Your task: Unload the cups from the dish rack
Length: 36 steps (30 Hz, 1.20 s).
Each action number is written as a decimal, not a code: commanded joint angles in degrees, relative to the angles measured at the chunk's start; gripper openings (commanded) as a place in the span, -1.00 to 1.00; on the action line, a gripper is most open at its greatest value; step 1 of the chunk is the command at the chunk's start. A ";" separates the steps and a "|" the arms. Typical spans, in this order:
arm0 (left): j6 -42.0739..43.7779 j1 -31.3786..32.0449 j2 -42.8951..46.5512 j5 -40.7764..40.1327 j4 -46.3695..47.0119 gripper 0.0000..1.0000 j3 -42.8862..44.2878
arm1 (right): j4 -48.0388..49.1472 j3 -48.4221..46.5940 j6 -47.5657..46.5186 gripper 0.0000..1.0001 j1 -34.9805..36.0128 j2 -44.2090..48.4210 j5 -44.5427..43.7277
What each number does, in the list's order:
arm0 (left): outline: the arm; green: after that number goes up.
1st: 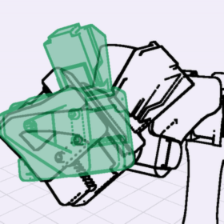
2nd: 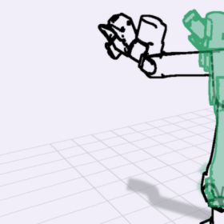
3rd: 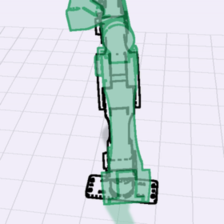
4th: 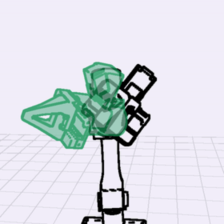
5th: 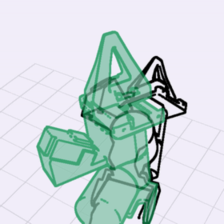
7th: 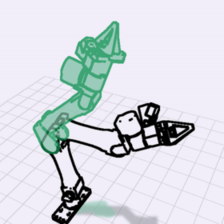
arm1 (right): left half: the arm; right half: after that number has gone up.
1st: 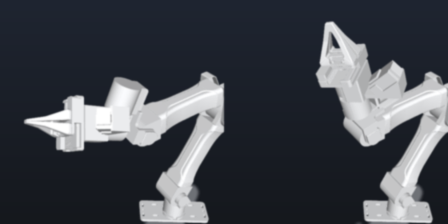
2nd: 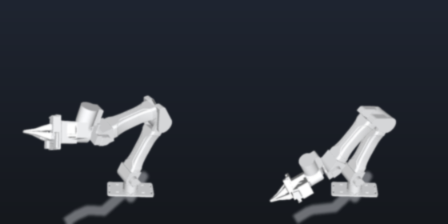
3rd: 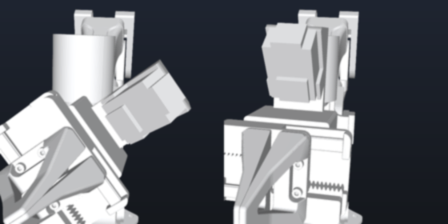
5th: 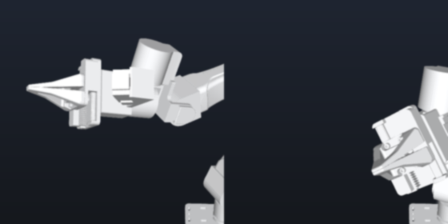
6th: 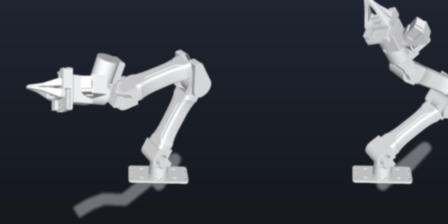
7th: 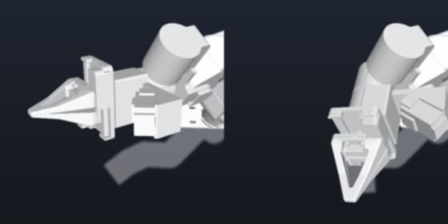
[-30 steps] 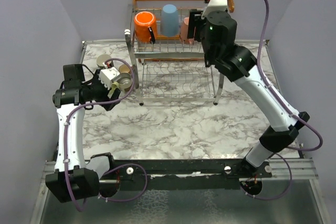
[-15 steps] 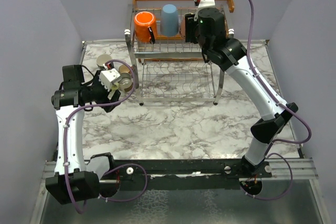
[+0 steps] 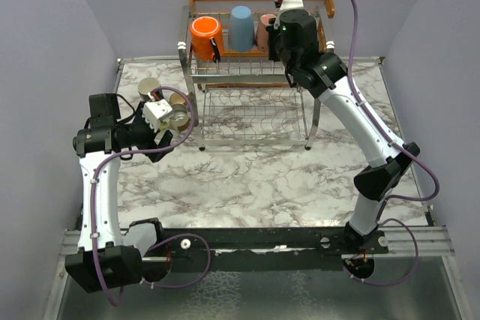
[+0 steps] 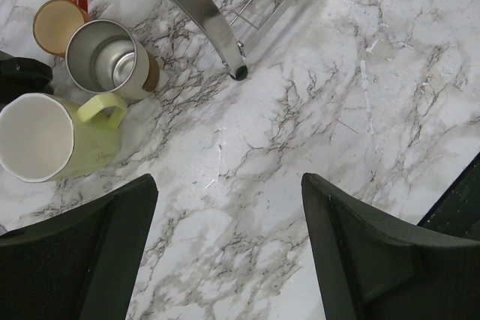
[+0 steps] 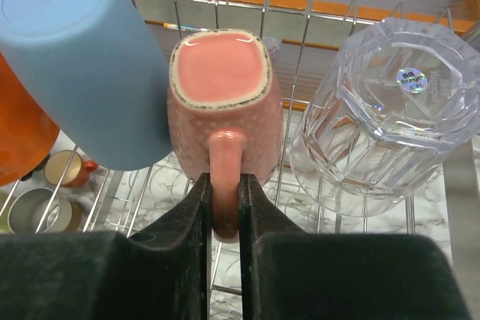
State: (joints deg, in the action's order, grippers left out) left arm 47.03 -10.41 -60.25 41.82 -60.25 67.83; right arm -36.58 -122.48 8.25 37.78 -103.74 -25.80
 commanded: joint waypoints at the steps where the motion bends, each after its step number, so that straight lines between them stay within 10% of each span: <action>1: 2.38 -0.12 1.36 4.12 -2.55 0.61 1.65 | -0.75 -3.67 0.07 -0.86 -0.26 -0.08 0.75; 17: 4.82 -0.13 2.53 10.72 -5.29 0.61 2.81 | 8.09 5.39 7.23 -0.98 -0.26 19.05 14.80; 36: -0.98 -0.12 14.41 30.13 9.70 0.85 -7.08 | 38.69 65.61 38.43 -0.98 -0.25 51.97 47.67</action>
State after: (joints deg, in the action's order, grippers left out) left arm 51.94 -10.41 -50.68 62.85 -60.49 65.06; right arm -15.46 -66.94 32.73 37.76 -54.48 10.92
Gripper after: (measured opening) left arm 0.918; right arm 0.133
